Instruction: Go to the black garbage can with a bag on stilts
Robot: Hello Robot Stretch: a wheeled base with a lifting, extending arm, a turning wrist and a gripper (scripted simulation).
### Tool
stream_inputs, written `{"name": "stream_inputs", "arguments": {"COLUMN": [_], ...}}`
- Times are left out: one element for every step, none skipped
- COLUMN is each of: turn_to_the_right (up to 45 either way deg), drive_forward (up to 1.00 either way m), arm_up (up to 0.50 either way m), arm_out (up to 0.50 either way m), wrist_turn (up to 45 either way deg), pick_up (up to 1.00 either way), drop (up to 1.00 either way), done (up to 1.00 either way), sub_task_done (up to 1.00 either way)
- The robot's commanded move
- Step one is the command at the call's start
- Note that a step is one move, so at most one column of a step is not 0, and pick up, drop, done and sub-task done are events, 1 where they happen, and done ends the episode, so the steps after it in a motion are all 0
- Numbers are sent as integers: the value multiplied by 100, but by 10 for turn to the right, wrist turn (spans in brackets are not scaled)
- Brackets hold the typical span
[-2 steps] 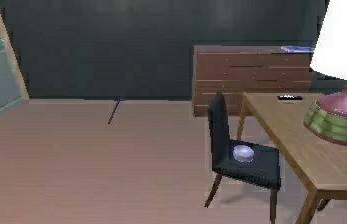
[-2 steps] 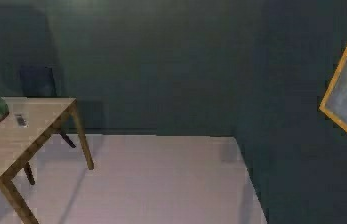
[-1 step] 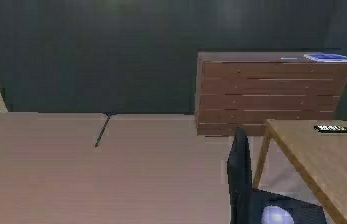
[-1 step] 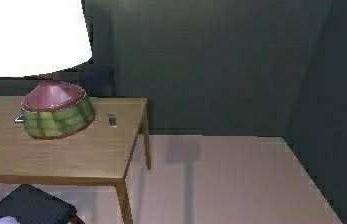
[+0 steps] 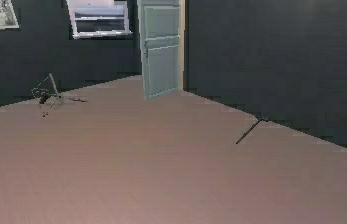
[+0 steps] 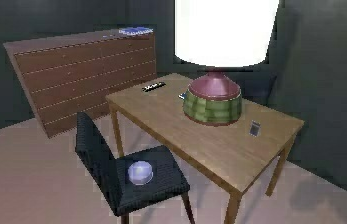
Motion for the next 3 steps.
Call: {"name": "stream_inputs", "arguments": {"turn_to_the_right": [-150, 0, 0], "drive_forward": [0, 100, 100], "arm_up": [0, 0, 0], "arm_out": [0, 0, 0], "wrist_turn": [0, 0, 0], "pick_up": [0, 0, 0], "drop": [0, 0, 0], "done": [0, 0, 0], "sub_task_done": [0, 0, 0]}}
